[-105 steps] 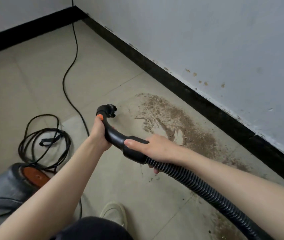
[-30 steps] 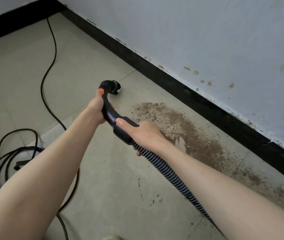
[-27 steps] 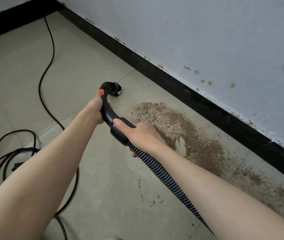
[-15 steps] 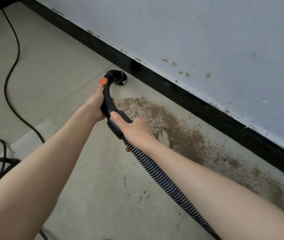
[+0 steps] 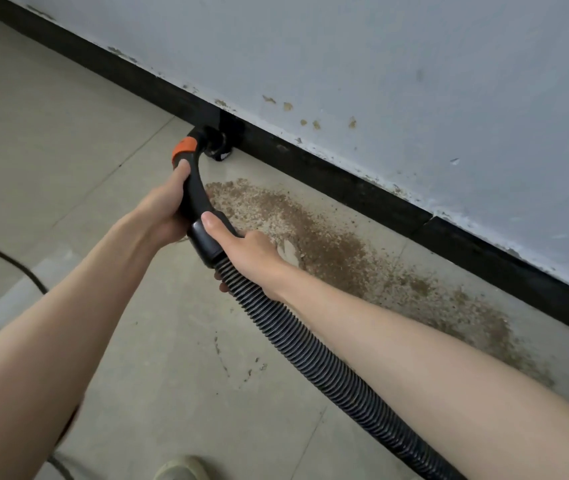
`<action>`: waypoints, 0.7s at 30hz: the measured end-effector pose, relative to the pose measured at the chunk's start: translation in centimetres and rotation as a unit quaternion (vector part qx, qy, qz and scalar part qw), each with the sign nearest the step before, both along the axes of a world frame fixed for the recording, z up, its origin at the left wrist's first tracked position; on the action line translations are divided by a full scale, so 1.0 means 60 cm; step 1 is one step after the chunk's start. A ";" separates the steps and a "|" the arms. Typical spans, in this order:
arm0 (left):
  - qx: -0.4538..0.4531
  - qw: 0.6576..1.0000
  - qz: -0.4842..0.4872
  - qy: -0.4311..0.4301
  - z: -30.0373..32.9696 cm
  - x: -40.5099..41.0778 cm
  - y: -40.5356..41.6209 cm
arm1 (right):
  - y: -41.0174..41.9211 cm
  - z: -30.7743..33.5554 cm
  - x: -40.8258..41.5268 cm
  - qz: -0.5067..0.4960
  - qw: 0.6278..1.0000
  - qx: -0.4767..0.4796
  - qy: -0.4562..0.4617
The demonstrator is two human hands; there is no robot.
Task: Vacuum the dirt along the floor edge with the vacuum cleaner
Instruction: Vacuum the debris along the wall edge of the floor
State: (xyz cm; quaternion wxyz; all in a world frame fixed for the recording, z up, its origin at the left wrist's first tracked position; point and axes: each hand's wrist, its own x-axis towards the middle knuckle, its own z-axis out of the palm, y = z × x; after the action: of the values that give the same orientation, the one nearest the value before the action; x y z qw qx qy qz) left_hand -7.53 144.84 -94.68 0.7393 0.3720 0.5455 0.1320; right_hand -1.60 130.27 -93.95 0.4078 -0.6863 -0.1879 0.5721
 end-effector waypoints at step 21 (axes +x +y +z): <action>0.142 0.990 0.004 0.010 0.298 -0.048 -0.071 | 0.096 0.314 0.089 0.080 0.997 0.012 -0.003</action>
State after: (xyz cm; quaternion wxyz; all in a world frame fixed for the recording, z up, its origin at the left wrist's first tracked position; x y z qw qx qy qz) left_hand -10.43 140.56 -76.82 0.6731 0.4727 0.5296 0.2073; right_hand 3.73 136.05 -75.09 0.3684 -0.6660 -0.2500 0.5985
